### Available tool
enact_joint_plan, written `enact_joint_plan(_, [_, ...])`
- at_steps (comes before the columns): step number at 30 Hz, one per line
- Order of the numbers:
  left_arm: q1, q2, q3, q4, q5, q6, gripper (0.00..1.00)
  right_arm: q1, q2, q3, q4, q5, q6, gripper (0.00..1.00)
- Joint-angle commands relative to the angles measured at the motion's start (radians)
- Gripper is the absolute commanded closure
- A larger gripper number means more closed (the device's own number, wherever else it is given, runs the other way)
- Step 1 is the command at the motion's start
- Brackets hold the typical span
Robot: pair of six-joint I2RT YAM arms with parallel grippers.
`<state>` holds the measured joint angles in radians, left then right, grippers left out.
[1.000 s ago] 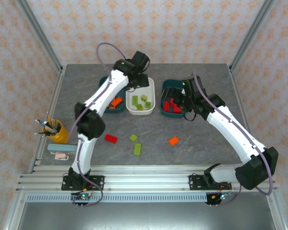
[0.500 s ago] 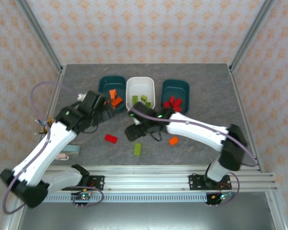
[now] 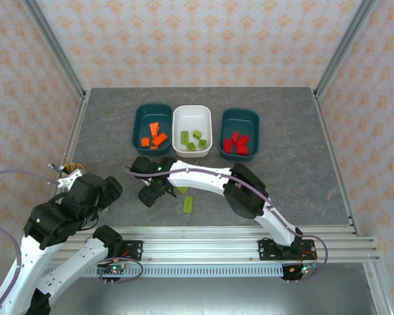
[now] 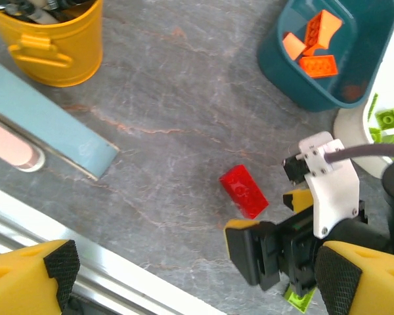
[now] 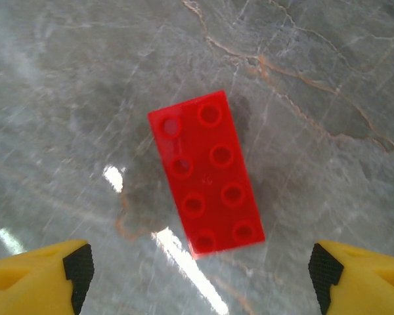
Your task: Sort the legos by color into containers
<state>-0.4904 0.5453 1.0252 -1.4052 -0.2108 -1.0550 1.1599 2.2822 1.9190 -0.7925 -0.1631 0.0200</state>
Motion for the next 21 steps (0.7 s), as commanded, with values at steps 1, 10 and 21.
enact_joint_plan(1, [0.0,-0.004,0.037,-0.077,-0.061,-0.04,0.05,-0.005,0.05,0.067,-0.069,0.073,0.003,0.16])
enact_joint_plan(10, [0.0,-0.004,0.036,-0.053,-0.03,-0.027,0.07,-0.013,0.137,0.148,-0.074,0.062,0.042,0.45])
enact_joint_plan(21, [0.0,0.003,-0.006,0.075,0.083,0.042,0.08,-0.042,0.07,0.126,-0.066,0.074,0.094,0.69])
